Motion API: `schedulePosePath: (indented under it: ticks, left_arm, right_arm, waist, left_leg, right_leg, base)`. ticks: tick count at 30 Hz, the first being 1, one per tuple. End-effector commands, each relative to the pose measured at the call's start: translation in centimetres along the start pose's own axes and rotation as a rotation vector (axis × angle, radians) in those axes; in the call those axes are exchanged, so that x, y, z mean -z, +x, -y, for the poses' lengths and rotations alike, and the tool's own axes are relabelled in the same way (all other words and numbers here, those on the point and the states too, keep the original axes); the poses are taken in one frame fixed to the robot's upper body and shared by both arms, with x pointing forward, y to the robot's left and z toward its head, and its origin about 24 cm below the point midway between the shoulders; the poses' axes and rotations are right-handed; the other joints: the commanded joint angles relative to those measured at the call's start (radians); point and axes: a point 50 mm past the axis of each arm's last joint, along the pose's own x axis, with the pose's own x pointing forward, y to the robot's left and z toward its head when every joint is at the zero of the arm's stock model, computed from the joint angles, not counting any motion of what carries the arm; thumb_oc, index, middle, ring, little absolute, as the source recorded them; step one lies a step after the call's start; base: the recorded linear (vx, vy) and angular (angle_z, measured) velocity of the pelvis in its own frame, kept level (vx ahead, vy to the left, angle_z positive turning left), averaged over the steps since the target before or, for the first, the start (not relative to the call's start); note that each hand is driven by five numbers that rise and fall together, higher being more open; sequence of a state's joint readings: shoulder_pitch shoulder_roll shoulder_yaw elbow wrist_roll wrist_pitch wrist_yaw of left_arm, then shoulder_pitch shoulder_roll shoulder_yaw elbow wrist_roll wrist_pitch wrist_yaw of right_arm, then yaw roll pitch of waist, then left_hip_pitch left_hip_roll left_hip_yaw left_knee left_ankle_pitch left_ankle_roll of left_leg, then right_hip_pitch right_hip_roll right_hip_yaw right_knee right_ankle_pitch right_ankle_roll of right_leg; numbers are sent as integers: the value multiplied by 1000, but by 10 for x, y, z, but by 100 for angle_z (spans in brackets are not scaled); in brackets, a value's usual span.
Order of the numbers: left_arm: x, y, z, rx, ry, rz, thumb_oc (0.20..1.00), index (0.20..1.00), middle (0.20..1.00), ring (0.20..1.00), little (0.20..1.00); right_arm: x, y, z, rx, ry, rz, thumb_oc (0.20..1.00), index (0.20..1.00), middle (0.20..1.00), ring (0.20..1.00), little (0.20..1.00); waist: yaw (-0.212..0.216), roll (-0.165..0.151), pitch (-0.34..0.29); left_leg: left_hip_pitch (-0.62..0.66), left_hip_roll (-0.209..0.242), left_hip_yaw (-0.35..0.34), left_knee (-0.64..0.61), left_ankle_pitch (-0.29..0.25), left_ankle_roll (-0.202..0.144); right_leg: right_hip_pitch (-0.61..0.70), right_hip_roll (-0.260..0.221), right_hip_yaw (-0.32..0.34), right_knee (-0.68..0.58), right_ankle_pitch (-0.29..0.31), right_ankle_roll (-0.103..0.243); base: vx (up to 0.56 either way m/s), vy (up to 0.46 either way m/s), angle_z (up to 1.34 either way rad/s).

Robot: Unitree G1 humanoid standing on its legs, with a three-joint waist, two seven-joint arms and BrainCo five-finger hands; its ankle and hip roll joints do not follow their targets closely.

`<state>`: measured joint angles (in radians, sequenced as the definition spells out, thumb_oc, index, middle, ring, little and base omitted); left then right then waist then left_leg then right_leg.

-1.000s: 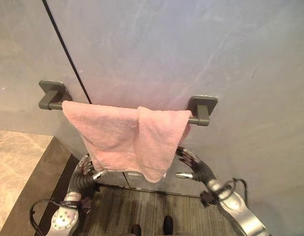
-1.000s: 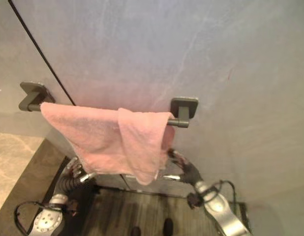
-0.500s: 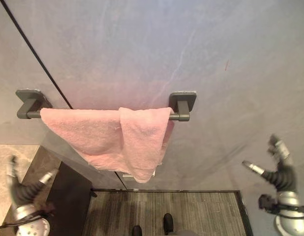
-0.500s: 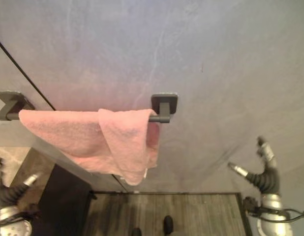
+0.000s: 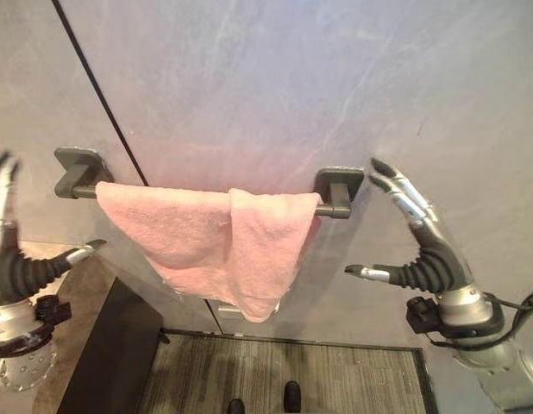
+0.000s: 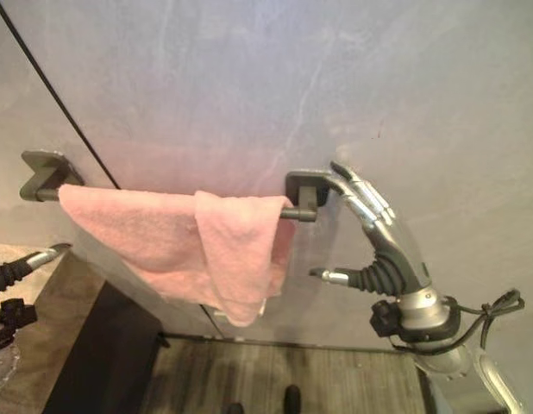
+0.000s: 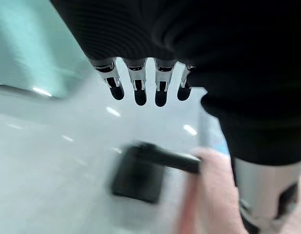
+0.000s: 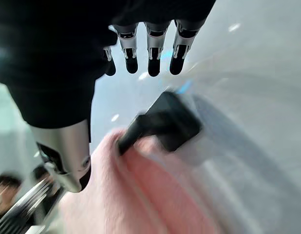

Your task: Put brush and paste in cup on sink, flatten towel.

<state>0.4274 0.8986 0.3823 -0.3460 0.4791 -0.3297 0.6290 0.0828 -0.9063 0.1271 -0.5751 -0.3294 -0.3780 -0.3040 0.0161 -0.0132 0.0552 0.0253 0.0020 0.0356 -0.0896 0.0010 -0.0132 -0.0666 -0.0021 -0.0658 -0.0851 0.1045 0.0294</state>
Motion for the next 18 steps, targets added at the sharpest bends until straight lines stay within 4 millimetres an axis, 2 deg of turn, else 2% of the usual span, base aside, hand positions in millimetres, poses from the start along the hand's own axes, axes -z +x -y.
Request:
schedulePosePath:
  ticks: [1, 3, 12, 13, 18]
  left_arm:
    - [-4, 8, -2, 85, 45, 111, 1000, 1000, 1000, 1000, 1000]
    - [-7, 11, 2, 212, 93, 196, 1000, 1000, 1000, 1000, 1000]
    - [-2, 4, 11, 356, 132, 216, 1000, 1000, 1000, 1000, 1000]
    - [0, 2, 13, 383, 136, 206, 1000, 1000, 1000, 1000, 1000]
    - [2, 0, 18, 435, 130, 193, 1000, 1000, 1000, 1000, 1000]
  right_arm:
    - [-7, 7, -1, -1, 12, 72, 1000, 1000, 1000, 1000, 1000]
    - [-5, 11, -2, -62, -24, 94, 1000, 1000, 1000, 1000, 1000]
    - [-6, 19, -6, -160, -99, 154, 1000, 1000, 1000, 1000, 1000]
    - [-12, 27, -2, -168, -126, 208, 1000, 1000, 1000, 1000, 1000]
    - [-22, 42, 4, -126, -132, 286, 1000, 1000, 1000, 1000, 1000]
  waist:
    - [-1, -35, -25]
    - [-7, -25, -27]
    - [-11, -14, -18]
    - [-9, -15, -18]
    - [-6, -18, -15]
  left_leg:
    - [-43, 13, -2, 2, 37, -34]
    - [-30, 11, 8, 3, 31, -30]
    - [-24, 15, 28, 4, 31, -30]
    - [-23, 16, 29, 4, 31, -31]
    - [-24, 17, 29, 5, 29, -30]
  right_leg:
    - [53, -144, 25, 63, -72, 142]
    - [59, -146, 30, 60, -72, 144]
    - [59, -144, 45, 50, -68, 148]
    - [58, -143, 45, 49, -68, 147]
    - [59, -141, 48, 43, -68, 145]
  base:
    - [0, 0, 0]
    - [13, 9, -2]
    - [6, 7, -7]
    - [15, -1, -9]
    - [8, 0, -2]
